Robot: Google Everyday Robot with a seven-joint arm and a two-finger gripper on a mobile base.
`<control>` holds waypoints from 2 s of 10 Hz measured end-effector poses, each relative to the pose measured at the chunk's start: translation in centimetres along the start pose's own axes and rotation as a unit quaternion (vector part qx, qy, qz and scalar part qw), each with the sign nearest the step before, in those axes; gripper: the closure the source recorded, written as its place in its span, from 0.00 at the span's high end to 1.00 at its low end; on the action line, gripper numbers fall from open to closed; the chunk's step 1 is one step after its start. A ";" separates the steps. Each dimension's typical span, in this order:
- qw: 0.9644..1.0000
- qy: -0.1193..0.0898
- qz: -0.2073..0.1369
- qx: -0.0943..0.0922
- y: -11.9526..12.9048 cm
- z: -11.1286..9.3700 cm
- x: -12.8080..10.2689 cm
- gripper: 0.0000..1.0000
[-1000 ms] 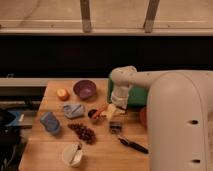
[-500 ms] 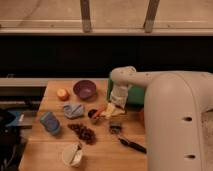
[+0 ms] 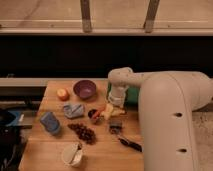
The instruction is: Place banana in tray
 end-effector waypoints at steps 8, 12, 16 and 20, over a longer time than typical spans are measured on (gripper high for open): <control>1.000 0.011 -0.002 0.010 0.8 1.5 0.1 0.12; 1.000 -0.010 0.017 0.016 -0.2 -0.9 1.0 0.00; 0.997 -0.058 0.046 0.010 -2.1 -7.1 1.6 0.00; 0.991 -0.102 0.092 0.010 -7.1 -11.9 1.3 0.00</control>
